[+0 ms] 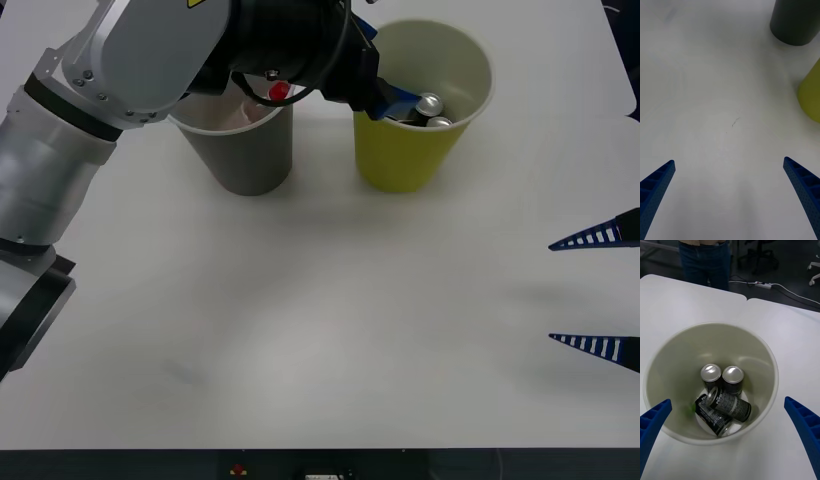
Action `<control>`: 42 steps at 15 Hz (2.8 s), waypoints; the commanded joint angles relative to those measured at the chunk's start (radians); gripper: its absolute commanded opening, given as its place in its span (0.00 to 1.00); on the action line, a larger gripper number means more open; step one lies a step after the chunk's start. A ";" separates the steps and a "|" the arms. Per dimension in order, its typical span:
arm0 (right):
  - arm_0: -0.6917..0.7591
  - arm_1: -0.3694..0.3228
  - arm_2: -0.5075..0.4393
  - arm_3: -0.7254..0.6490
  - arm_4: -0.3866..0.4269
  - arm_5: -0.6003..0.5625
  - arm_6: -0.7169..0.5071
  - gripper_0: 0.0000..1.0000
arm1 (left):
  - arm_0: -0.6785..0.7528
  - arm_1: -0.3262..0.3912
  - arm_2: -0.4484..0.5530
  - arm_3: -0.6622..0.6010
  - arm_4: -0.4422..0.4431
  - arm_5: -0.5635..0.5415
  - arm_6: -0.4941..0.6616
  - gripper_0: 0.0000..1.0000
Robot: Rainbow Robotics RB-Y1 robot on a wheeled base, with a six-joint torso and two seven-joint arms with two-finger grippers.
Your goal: Put the can into the green bin and the plastic bottle into the gray bin
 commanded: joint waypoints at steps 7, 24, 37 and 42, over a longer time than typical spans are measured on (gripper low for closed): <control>0.000 0.000 0.000 0.000 0.000 0.000 0.000 1.00 | 0.365 0.219 0.176 -0.318 0.316 0.000 -0.248 1.00; 0.000 0.000 0.000 0.000 0.000 0.000 0.000 1.00 | 0.858 0.544 0.432 -0.327 0.749 -0.010 -0.852 1.00; 0.000 0.000 0.000 0.000 0.000 0.000 0.000 1.00 | 1.117 0.544 0.624 -0.313 0.821 -0.165 -1.021 1.00; 0.000 0.000 0.000 0.000 0.000 0.000 0.000 1.00 | 1.138 0.544 0.644 -0.304 0.827 -0.193 -1.029 1.00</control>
